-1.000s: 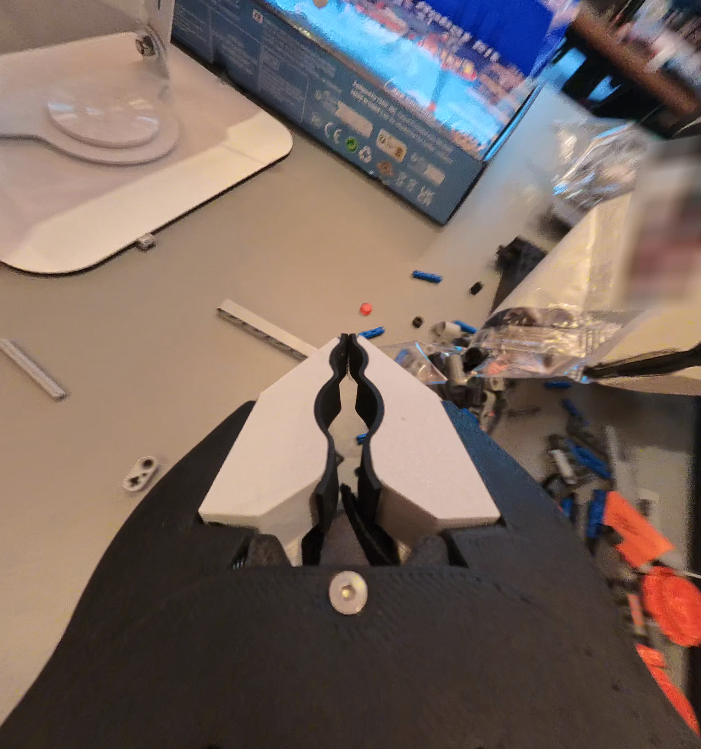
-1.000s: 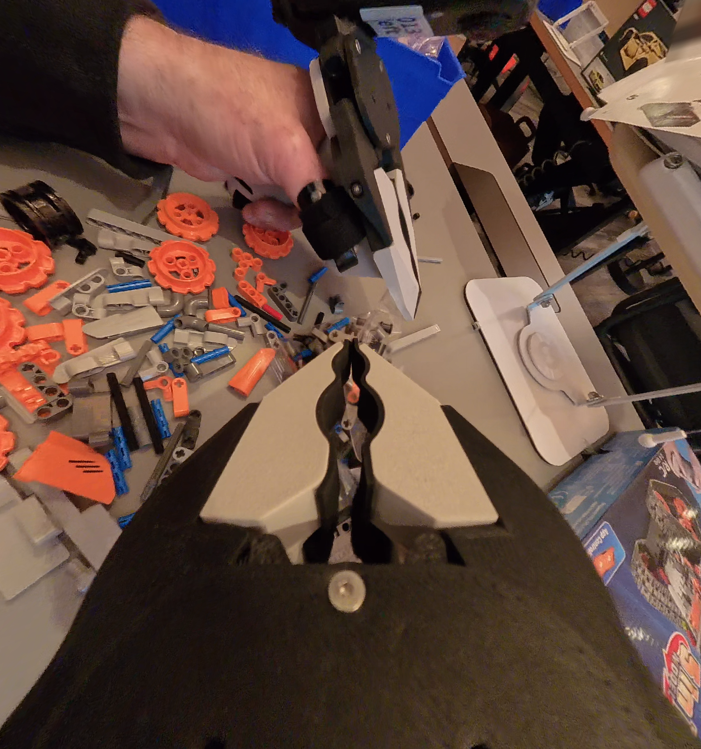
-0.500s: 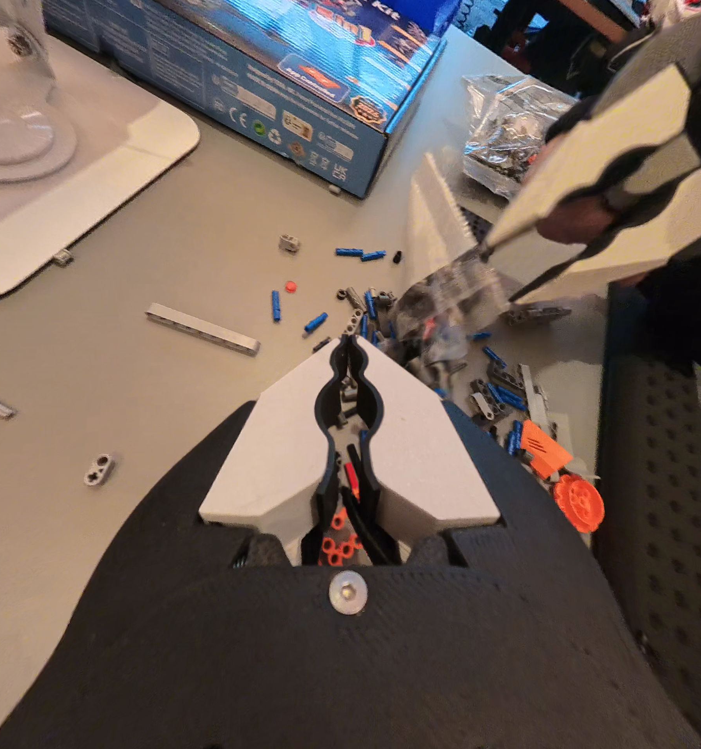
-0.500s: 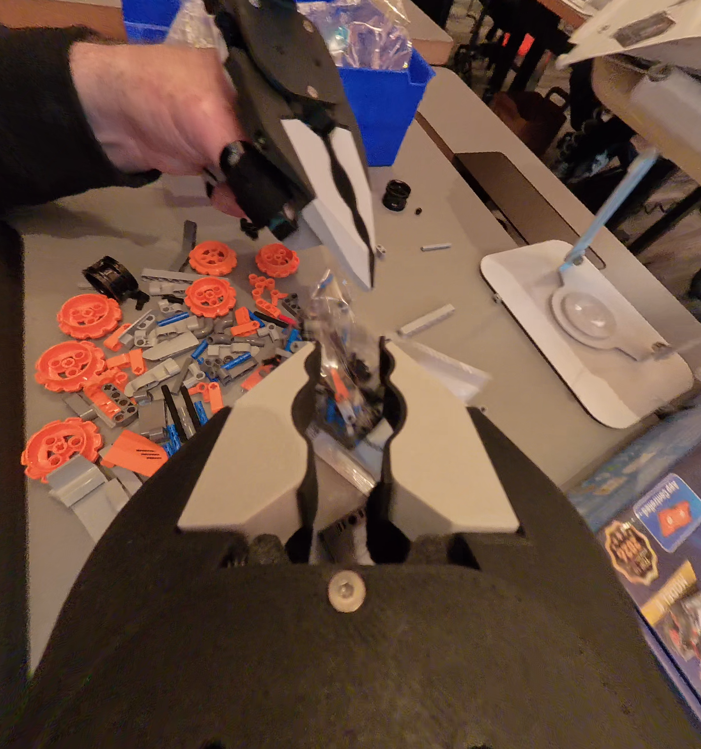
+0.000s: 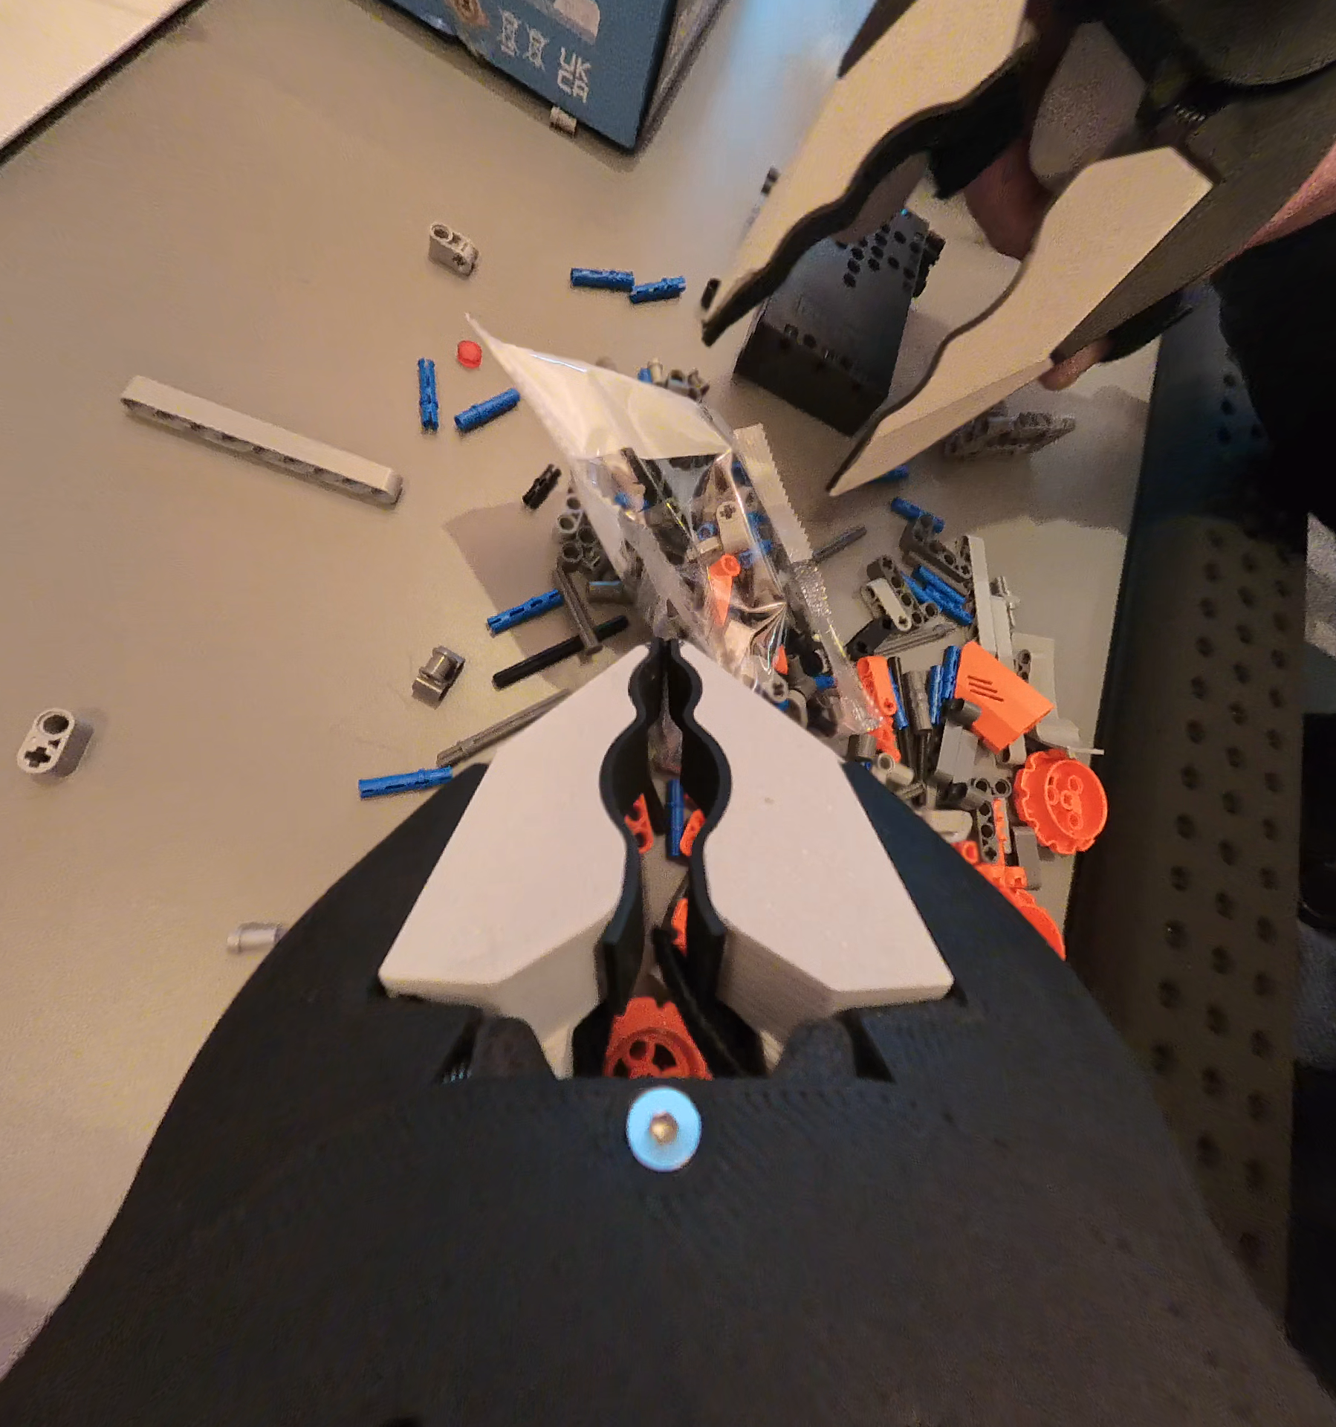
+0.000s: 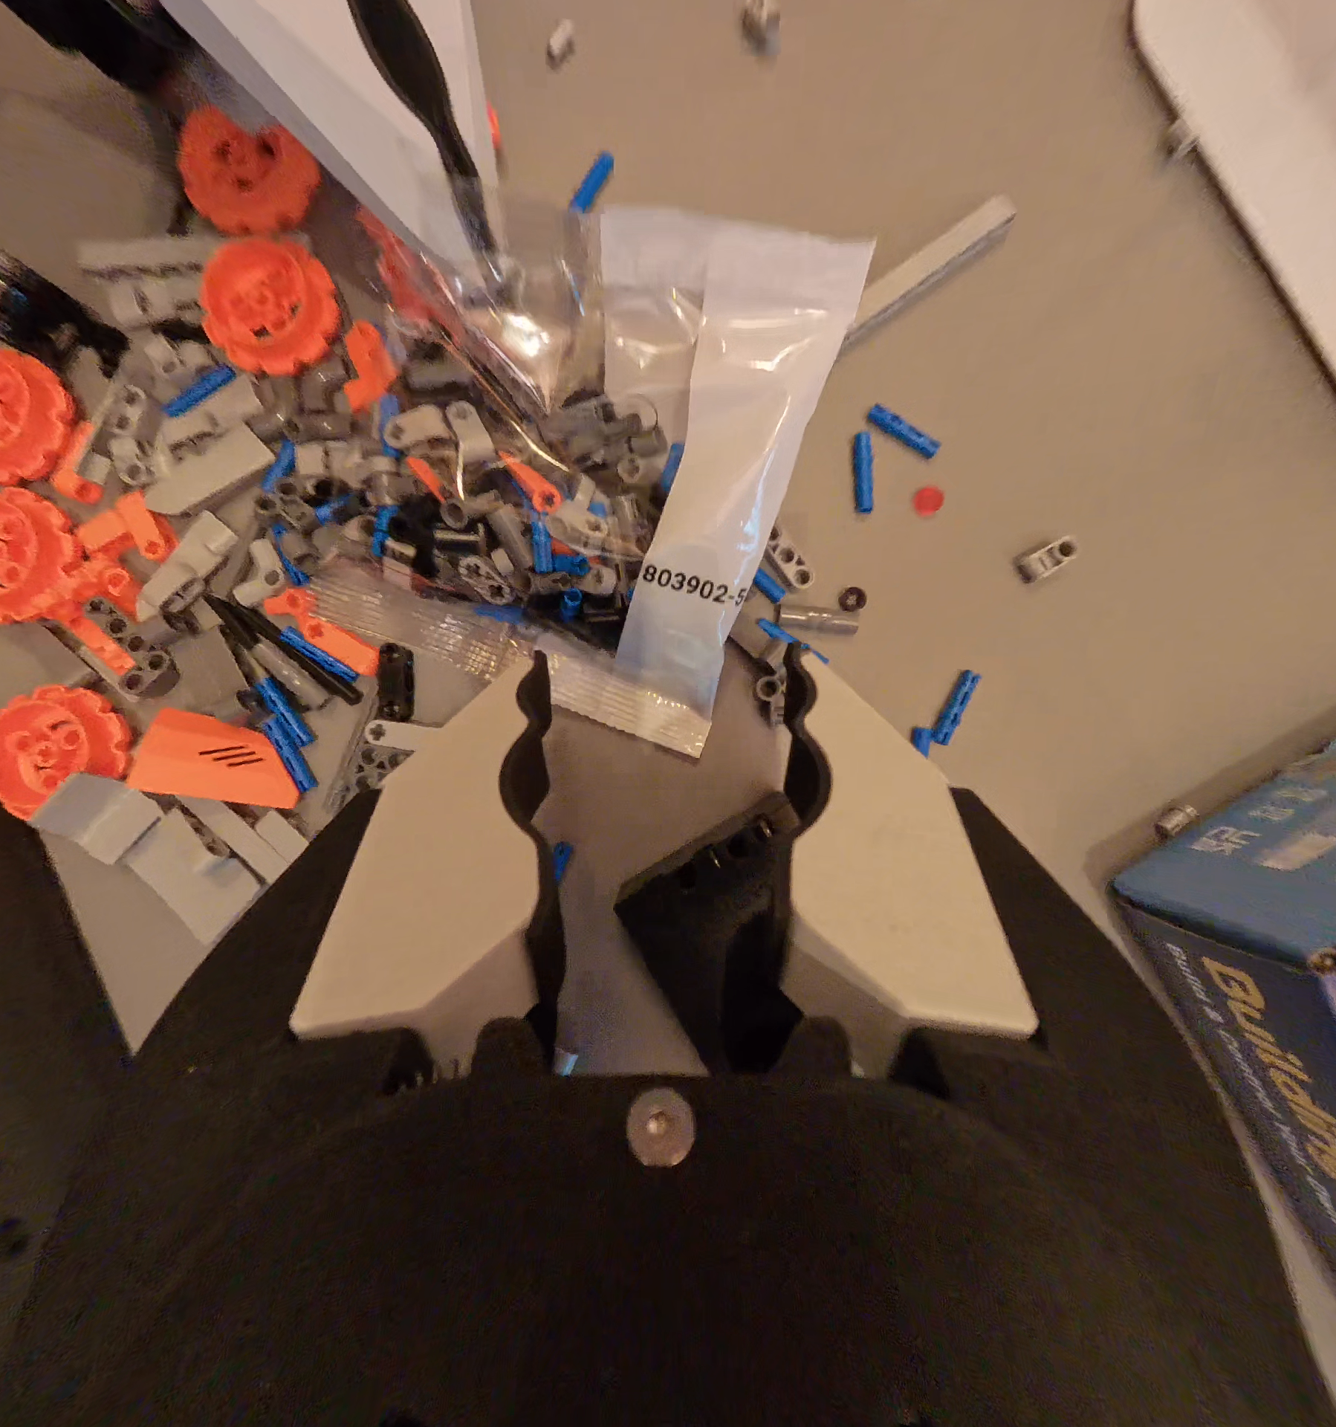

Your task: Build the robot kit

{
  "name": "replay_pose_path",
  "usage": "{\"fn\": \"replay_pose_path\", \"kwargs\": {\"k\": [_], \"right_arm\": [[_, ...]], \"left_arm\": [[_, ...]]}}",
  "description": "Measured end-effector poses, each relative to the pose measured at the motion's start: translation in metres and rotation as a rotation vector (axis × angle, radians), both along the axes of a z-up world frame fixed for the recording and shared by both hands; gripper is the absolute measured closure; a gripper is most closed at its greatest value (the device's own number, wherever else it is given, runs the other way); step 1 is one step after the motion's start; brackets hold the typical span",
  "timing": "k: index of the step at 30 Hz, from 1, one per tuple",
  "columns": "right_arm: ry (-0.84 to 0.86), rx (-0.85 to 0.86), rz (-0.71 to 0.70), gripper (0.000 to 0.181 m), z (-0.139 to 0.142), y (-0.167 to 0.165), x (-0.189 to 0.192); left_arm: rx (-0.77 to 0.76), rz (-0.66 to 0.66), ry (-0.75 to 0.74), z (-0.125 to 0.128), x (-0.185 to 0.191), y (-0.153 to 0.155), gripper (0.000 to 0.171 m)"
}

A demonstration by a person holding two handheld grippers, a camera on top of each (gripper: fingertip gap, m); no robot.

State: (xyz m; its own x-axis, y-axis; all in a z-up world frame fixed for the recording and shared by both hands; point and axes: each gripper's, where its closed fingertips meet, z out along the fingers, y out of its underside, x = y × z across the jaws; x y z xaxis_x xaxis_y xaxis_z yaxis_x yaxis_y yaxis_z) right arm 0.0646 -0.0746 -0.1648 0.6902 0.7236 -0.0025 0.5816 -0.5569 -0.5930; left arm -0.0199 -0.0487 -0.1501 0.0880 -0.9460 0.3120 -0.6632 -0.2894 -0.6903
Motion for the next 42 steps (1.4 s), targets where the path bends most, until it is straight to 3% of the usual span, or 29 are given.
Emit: {"fn": "replay_pose_path", "kwargs": {"k": [3, 11, 17, 22, 28, 32, 36, 39, 42], "right_arm": [[-0.085, -0.036, 0.032, 0.128, -0.015, -0.001, -0.004], [-0.181, -0.005, 0.086, 0.178, -0.023, -0.003, -0.01], [-0.193, 0.034, 0.123, 0.179, -0.009, -0.003, -0.012], [-0.225, 0.079, 0.151, 0.179, 0.02, 0.002, -0.009], [-0.382, 0.127, 0.267, 0.18, 0.048, 0.006, -0.01], [-0.467, 0.146, 0.336, 0.18, 0.059, 0.006, -0.01], [-0.514, 0.165, 0.373, 0.181, 0.064, 0.005, -0.014], [-0.495, 0.166, 0.399, 0.181, 0.063, 0.004, -0.021], [-0.484, 0.177, 0.403, 0.181, 0.064, 0.005, -0.023]], "left_arm": [[0.005, -0.021, 0.026, -0.003, -0.005, -0.005, 0.171], [0.018, -0.016, 0.093, -0.013, -0.017, -0.002, 0.155], [0.057, -0.015, 0.036, 0.004, -0.02, 0.004, 0.154], [0.074, 0.002, -0.025, 0.02, -0.021, 0.01, 0.15], [0.199, -0.004, -0.133, 0.049, -0.005, 0.018, 0.146], [0.241, -0.029, -0.136, 0.061, 0.007, 0.021, 0.125], [0.246, -0.058, -0.169, 0.081, 0.018, 0.022, 0.122], [0.243, -0.131, -0.152, 0.08, 0.031, 0.012, 0.122], [0.242, -0.231, -0.082, 0.062, 0.043, -0.002, 0.126]]}}
